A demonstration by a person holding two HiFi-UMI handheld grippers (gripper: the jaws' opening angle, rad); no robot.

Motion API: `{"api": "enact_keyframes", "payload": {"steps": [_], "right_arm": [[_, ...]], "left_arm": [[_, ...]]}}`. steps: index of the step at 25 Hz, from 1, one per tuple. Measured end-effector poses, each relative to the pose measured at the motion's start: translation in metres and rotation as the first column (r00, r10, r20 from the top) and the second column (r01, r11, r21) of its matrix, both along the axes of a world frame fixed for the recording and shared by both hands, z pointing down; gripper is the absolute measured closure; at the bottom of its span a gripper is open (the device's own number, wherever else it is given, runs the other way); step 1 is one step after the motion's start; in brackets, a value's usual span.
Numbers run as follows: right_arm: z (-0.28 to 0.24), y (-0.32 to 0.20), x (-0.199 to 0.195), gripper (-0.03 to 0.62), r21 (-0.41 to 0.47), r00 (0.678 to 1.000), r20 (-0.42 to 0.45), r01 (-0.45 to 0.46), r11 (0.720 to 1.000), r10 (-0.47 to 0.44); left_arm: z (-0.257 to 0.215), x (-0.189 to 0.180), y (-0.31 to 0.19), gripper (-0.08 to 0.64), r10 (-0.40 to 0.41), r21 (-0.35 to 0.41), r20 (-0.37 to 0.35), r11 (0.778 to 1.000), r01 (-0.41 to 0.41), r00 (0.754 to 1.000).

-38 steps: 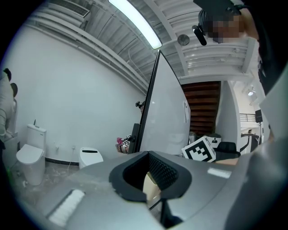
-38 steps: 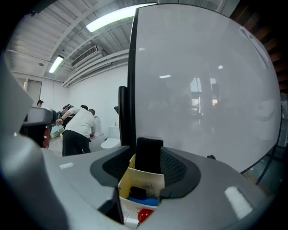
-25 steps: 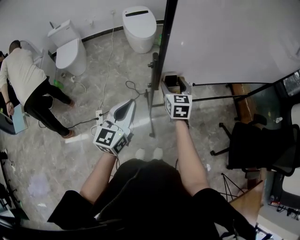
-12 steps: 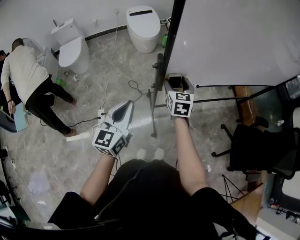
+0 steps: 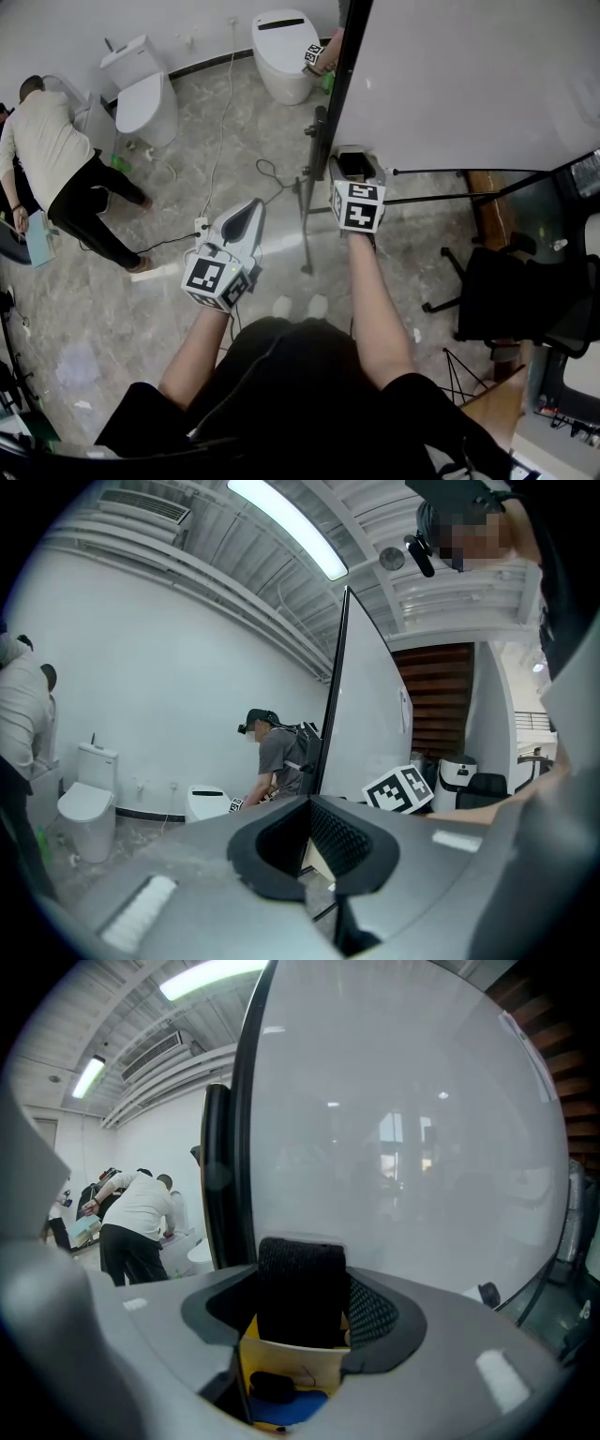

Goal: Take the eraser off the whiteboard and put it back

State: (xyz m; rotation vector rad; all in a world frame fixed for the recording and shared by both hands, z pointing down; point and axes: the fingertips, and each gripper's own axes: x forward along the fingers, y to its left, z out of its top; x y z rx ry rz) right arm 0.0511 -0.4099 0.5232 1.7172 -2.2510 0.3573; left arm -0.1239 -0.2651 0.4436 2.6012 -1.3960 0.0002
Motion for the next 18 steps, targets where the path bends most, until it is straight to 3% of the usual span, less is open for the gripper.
{"api": "enact_keyframes", "payload": {"steps": [18], "right_arm": [[-0.052, 0.015, 0.008, 0.321, 0.151, 0.998, 0.055, 0.026, 0.988, -0.034]], "left_arm": [[-0.012, 0.015, -0.003, 0.555, 0.042, 0.030, -0.020, 0.999, -0.042, 0.999]]}}
